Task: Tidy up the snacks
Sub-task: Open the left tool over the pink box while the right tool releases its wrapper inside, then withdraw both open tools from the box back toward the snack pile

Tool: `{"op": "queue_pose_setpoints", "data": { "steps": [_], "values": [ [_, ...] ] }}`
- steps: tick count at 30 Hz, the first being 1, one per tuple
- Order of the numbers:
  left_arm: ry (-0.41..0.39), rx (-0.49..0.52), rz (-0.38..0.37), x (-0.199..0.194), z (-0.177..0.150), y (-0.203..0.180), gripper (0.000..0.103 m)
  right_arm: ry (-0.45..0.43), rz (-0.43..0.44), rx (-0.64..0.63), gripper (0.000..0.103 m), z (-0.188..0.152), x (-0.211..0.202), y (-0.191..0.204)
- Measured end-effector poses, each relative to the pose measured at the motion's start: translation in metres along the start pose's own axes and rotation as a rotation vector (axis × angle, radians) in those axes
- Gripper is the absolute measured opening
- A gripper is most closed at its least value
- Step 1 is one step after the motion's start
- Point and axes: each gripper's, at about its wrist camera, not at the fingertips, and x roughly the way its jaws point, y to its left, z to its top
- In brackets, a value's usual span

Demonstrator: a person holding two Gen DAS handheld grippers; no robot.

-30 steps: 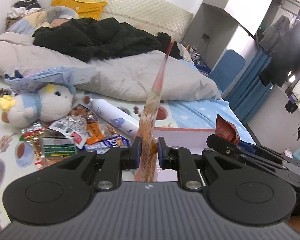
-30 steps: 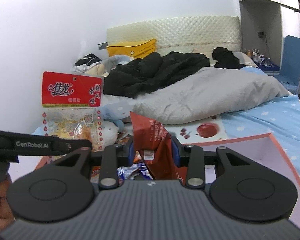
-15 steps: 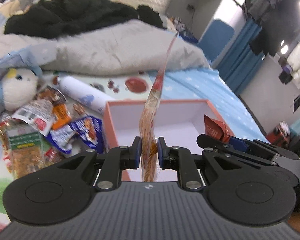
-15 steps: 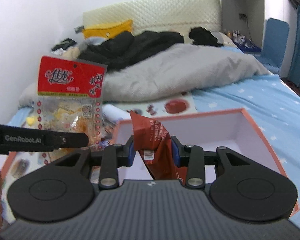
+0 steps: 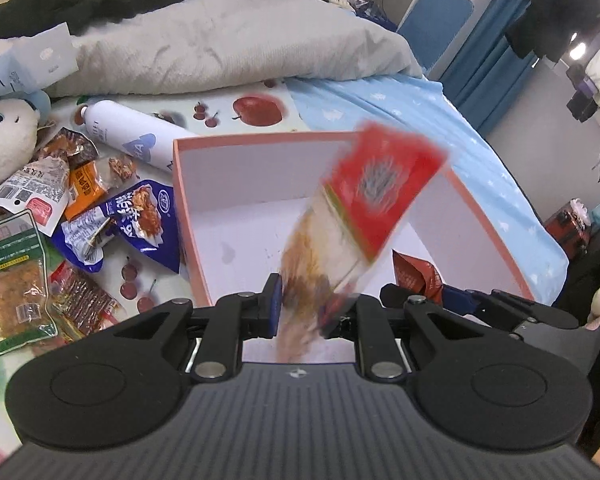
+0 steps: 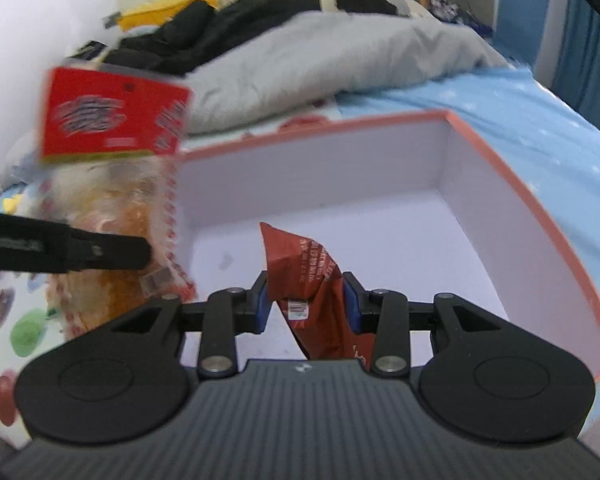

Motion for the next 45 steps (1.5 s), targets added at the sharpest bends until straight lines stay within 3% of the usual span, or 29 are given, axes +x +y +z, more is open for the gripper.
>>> {"op": "queue_pose_setpoints", "data": {
  "steps": [2, 3, 4, 6, 8, 22, 32, 45],
  "values": [
    [-0.002, 0.006, -0.001, 0.001, 0.0, 0.0, 0.021, 0.007, 0.012, 0.012, 0.041, -0.001, 0.001, -0.003],
    [0.002, 0.007, 0.001, 0.0, 0.0, -0.001, 0.028, 0.008, 0.006, 0.011, 0.041, -0.001, 0.001, -0.004],
    [0.006, 0.006, 0.006, 0.0, 0.001, -0.001, 0.046, 0.006, -0.002, 0.011, 0.044, -0.001, 0.0, -0.004],
    [-0.01, 0.004, 0.0, -0.004, 0.002, -0.001, 0.063, 0.0, 0.009, 0.018, 0.057, 0.0, -0.002, -0.006],
    [-0.036, 0.019, -0.012, -0.011, 0.002, -0.003, 0.063, -0.017, 0.012, 0.016, 0.068, 0.002, -0.005, -0.006],
    [-0.184, 0.013, -0.009, -0.085, 0.014, 0.003, 0.063, -0.186, 0.062, 0.017, 0.068, 0.033, -0.06, 0.009],
    [-0.284, 0.029, 0.013, -0.138, 0.006, 0.015, 0.063, -0.289, 0.134, -0.022, 0.068, 0.043, -0.098, 0.037],
    [-0.345, 0.031, 0.079, -0.178, -0.019, 0.042, 0.063, -0.342, 0.193, -0.061, 0.068, 0.034, -0.119, 0.074]
  ]
}}
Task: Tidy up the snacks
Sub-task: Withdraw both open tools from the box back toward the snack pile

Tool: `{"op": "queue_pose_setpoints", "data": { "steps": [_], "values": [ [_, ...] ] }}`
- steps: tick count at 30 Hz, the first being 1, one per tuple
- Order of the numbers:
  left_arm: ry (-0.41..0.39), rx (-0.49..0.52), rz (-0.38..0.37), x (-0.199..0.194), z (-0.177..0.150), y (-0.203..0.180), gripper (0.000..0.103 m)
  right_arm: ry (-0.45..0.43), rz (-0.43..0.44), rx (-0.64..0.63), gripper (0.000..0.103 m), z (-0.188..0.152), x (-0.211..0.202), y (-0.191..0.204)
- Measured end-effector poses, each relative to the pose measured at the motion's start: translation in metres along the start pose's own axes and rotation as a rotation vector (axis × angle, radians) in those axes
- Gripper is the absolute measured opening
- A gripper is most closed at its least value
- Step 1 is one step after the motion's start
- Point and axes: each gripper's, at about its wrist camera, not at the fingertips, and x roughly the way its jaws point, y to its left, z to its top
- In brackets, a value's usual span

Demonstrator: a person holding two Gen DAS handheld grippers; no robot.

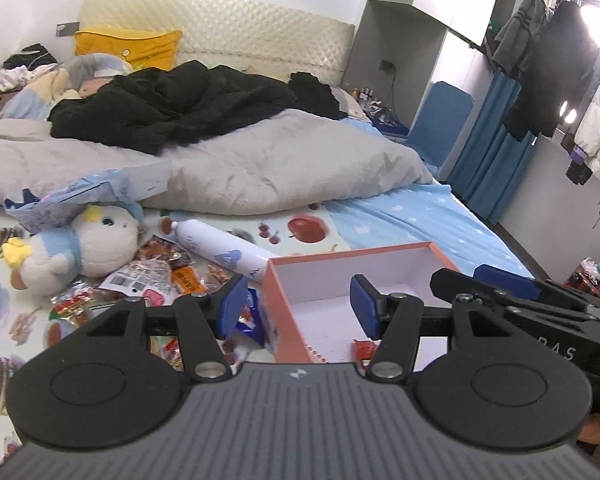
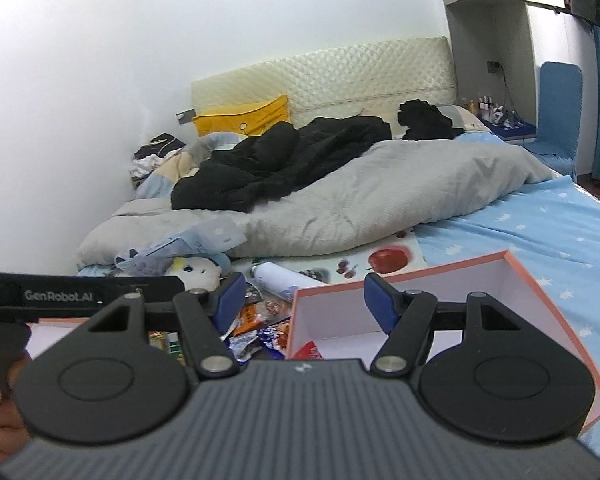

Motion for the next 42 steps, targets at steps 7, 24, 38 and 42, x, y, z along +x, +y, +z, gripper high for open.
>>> {"op": "queue_pose_setpoints", "data": {
  "steps": [7, 24, 38, 42],
  "values": [
    [-0.002, -0.025, 0.017, -0.012, -0.011, 0.017, 0.063, -0.007, 0.026, -0.025, 0.068, -0.009, -0.002, 0.02],
    [0.032, -0.081, 0.07, -0.035, -0.056, 0.065, 0.063, 0.029, 0.075, -0.05, 0.068, -0.045, -0.005, 0.065],
    [0.057, -0.143, 0.14, -0.059, -0.101, 0.116, 0.063, 0.102, 0.088, -0.037, 0.068, -0.094, -0.009, 0.092],
    [0.064, -0.17, 0.145, -0.065, -0.111, 0.127, 0.063, 0.119, 0.085, -0.05, 0.068, -0.105, -0.009, 0.099]
  ]
}}
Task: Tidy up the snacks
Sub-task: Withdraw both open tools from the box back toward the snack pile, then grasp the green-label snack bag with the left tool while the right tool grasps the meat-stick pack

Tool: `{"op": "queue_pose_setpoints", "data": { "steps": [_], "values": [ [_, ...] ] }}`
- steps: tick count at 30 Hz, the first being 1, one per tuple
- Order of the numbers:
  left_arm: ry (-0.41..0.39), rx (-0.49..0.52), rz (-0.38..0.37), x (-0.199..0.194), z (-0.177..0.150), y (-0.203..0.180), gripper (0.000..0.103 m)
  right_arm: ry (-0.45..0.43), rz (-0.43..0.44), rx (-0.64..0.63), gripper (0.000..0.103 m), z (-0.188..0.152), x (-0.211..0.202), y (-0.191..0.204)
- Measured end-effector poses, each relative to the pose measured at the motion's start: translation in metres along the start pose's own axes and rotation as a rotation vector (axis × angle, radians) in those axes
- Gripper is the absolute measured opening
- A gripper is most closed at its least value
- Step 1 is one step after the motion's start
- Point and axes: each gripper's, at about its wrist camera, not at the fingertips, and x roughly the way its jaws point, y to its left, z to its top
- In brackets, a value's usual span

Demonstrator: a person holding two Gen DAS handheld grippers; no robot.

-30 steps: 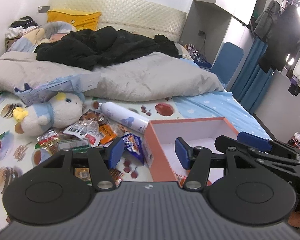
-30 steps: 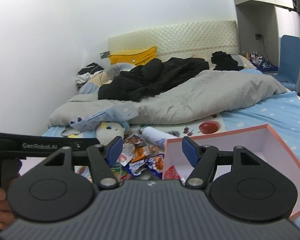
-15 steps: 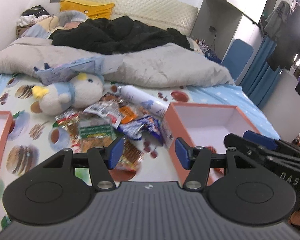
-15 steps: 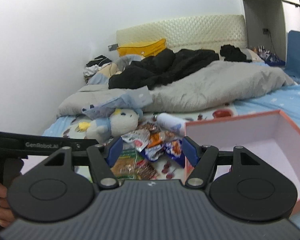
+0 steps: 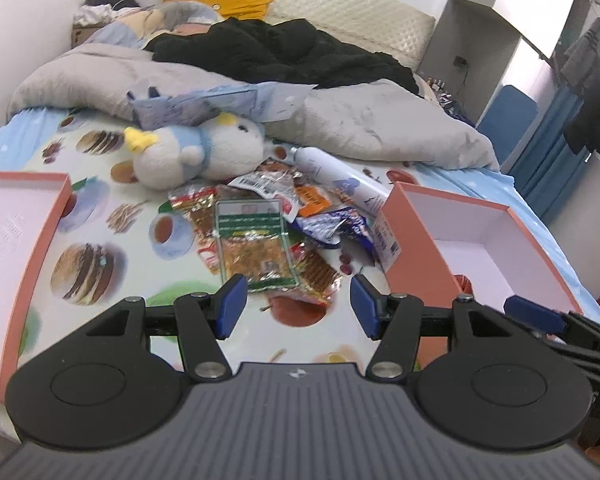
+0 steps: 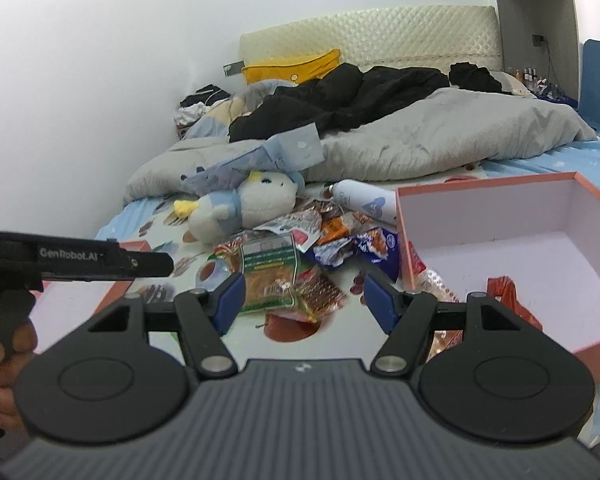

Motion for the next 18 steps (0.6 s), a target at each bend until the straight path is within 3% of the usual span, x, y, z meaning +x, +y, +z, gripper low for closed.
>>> {"op": "queue_pose_setpoints", "data": {
  "steps": [10, 18],
  "values": [
    [0.027, -0.042, 0.035, 0.005, -0.025, 0.03, 0.066, 0.084, 0.021, -0.045, 0.068, -0.024, 0.015, 0.02],
    [0.075, -0.072, 0.061, 0.035, -0.029, 0.057, 0.071, 0.115, 0.027, -0.084, 0.068, -0.026, 0.041, 0.028]
  ]
}}
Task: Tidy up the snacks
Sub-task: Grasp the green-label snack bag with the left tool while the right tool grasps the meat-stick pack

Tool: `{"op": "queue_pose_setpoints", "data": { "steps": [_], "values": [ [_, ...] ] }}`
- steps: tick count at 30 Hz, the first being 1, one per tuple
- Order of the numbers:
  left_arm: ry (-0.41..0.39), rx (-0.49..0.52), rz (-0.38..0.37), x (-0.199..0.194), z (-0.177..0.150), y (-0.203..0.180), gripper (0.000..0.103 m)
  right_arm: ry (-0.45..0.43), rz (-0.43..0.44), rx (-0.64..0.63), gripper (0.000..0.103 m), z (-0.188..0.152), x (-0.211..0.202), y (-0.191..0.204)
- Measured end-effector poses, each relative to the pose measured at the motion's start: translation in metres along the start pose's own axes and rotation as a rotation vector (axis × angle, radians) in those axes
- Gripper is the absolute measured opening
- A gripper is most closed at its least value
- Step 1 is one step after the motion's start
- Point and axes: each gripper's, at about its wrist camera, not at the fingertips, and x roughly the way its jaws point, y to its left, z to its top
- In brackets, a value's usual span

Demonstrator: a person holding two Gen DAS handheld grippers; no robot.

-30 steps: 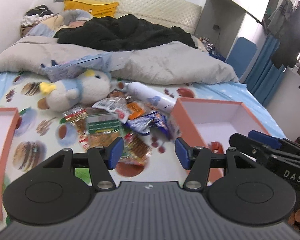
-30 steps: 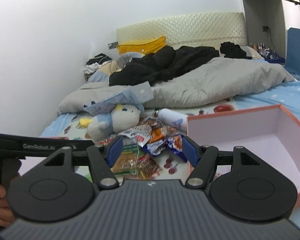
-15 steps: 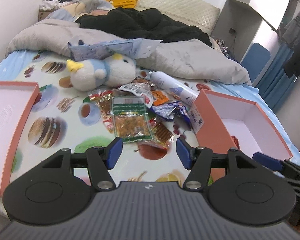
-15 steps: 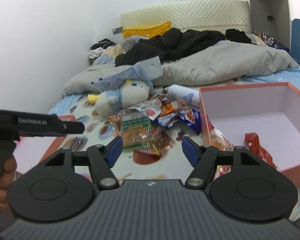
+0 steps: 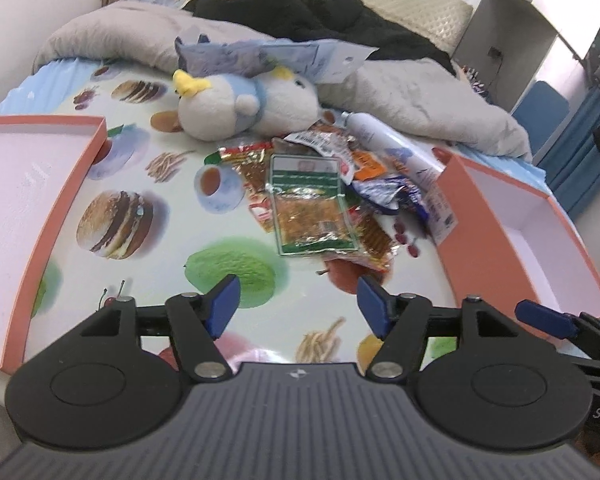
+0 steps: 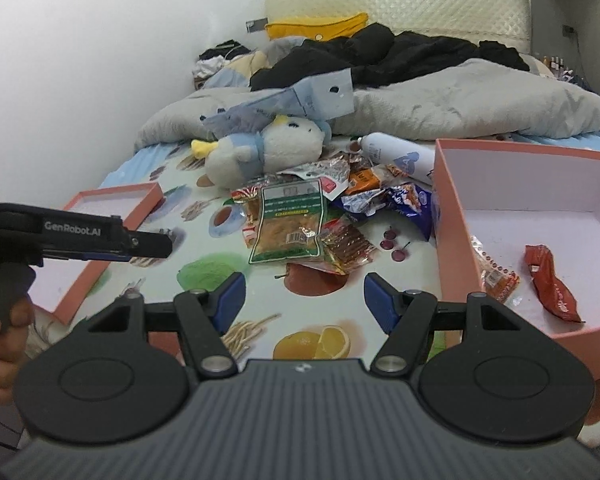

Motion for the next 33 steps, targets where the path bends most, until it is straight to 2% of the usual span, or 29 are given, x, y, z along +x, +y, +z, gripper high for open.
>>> {"op": "queue_pose_setpoints", "data": {
  "steps": [4, 8, 12, 15, 19, 24, 28, 33],
  "values": [
    [0.022, -0.011, 0.015, 0.027, 0.004, 0.01, 0.073, 0.021, 0.003, -0.029, 0.068, -0.001, 0.02, 0.002],
    [0.01, -0.028, 0.037, 0.055, 0.013, 0.018, 0.073, 0.017, -0.015, -0.147, 0.068, -0.001, 0.041, 0.015],
    [0.016, -0.023, 0.018, 0.084, 0.027, 0.018, 0.073, 0.041, 0.016, -0.153, 0.068, 0.003, 0.069, 0.015],
    [0.042, -0.019, -0.012, 0.106, 0.037, 0.015, 0.074, 0.067, -0.007, -0.158, 0.068, 0.004, 0.088, 0.009],
    [0.065, -0.011, -0.023, 0.132, 0.048, 0.008, 0.086, 0.074, -0.032, -0.156, 0.068, 0.011, 0.109, -0.003],
    [0.11, 0.012, -0.031, 0.163, 0.059, -0.001, 0.09, 0.097, -0.062, -0.149, 0.068, 0.017, 0.138, -0.018],
    [0.15, 0.033, -0.024, 0.186, 0.066, -0.007, 0.095, 0.109, -0.065, -0.146, 0.081, 0.02, 0.157, -0.026],
    [0.176, 0.043, -0.038, 0.205, 0.072, -0.01, 0.095, 0.126, -0.074, -0.172, 0.082, 0.019, 0.178, -0.033]
  ]
}}
